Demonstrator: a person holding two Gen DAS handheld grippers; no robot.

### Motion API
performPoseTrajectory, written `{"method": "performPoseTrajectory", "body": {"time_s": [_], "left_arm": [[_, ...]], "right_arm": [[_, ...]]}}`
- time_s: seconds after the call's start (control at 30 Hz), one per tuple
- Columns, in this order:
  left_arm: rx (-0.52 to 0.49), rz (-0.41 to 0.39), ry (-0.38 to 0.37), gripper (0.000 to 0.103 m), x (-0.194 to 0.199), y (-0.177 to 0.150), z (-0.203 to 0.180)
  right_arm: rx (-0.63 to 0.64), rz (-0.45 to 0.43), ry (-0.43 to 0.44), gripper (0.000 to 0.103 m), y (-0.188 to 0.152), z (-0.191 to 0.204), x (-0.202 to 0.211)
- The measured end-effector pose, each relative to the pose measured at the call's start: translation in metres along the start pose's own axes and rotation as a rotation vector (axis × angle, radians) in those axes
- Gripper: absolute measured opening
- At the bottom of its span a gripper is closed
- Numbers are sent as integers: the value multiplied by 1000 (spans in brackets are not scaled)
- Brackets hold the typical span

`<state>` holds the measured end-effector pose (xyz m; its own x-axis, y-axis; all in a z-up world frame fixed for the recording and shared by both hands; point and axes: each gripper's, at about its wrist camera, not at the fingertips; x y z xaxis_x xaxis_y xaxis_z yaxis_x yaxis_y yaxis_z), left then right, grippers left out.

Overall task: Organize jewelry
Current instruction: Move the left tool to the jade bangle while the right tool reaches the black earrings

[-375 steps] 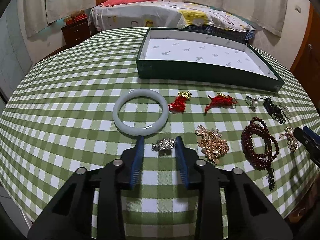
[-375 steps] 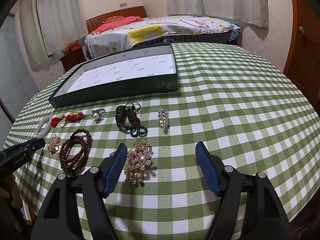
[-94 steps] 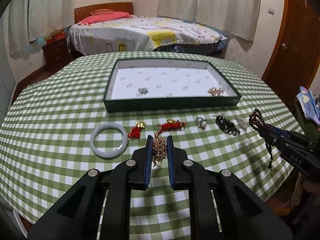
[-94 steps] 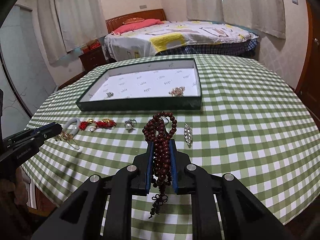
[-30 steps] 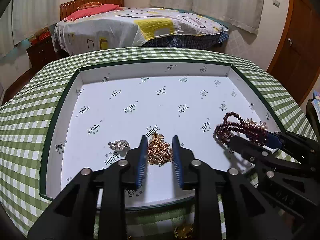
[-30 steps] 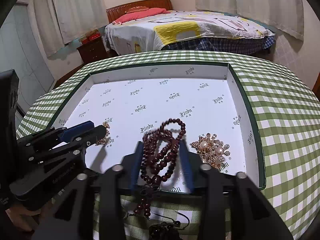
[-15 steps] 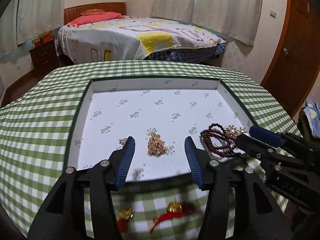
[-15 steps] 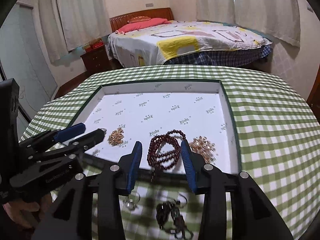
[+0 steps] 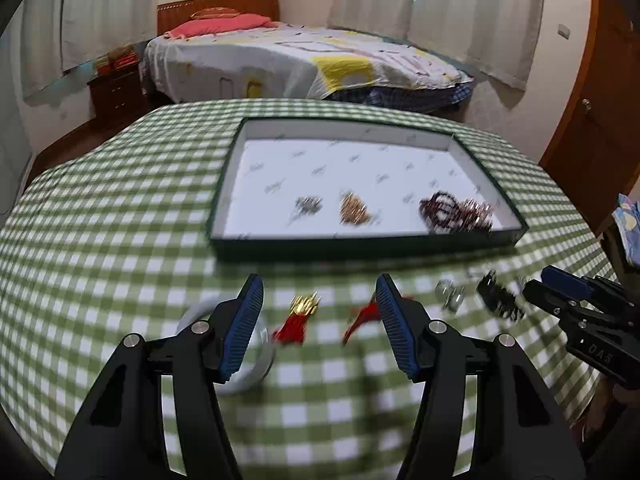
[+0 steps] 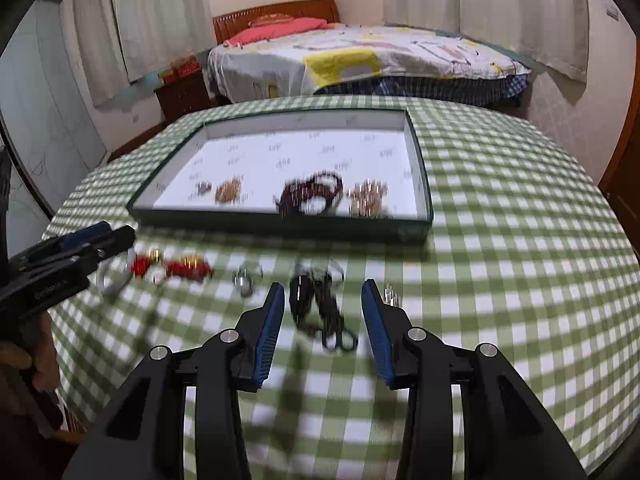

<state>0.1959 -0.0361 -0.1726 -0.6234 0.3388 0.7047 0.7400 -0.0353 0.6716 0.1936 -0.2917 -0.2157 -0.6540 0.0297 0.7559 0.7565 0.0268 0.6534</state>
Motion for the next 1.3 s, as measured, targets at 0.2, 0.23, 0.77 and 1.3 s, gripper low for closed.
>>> {"method": "performPoseTrajectory", "body": {"time_s": [0.2, 0.23, 0.77, 1.3], "left_arm": [[20, 18, 40, 57, 12, -20, 12], [23, 20, 44, 57, 13, -22, 13], [44, 21, 61, 57, 17, -22, 25], [55, 50, 81, 59, 5, -26, 35]], "right_arm": [[6, 26, 0, 40, -12, 0, -4], [8, 24, 0, 40, -13, 1, -3], [72, 41, 13, 27, -8, 30, -30], [94, 35, -15, 18, -5, 30, -39]]}}
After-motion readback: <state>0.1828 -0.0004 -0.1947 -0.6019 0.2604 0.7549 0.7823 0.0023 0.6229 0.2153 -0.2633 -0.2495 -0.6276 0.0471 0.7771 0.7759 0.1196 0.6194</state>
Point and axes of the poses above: each gripper's, at about its wrist camera, not at the fingertips, and x roughly against the way its jaws point, z to its left, y to its top, and after that the axes turned 11 degrees about -y, right-handed
